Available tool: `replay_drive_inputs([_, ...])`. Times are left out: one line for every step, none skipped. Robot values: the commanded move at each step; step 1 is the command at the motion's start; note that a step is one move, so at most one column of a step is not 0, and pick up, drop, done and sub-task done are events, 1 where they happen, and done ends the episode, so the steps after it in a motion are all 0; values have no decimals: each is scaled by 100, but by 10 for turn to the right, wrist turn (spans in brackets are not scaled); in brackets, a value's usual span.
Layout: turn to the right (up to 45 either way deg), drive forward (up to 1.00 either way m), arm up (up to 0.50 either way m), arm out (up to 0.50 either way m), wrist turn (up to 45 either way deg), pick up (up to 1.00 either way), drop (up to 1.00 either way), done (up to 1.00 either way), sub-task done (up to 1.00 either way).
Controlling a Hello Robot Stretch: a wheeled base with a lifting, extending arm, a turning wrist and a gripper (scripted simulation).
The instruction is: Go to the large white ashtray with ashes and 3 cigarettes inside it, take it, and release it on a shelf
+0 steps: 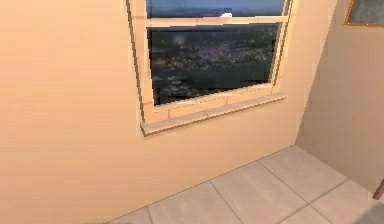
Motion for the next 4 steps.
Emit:
replay_drive_inputs([0,0,22,0,0,0,0,0,0])
replay_drive_inputs([0,0,0,0,-450,0,0,0,0])
replay_drive_inputs([0,0,0,0,-420,0,0,0,0])
replay_drive_inputs([0,0,0,-48,0,0,0,0,0])
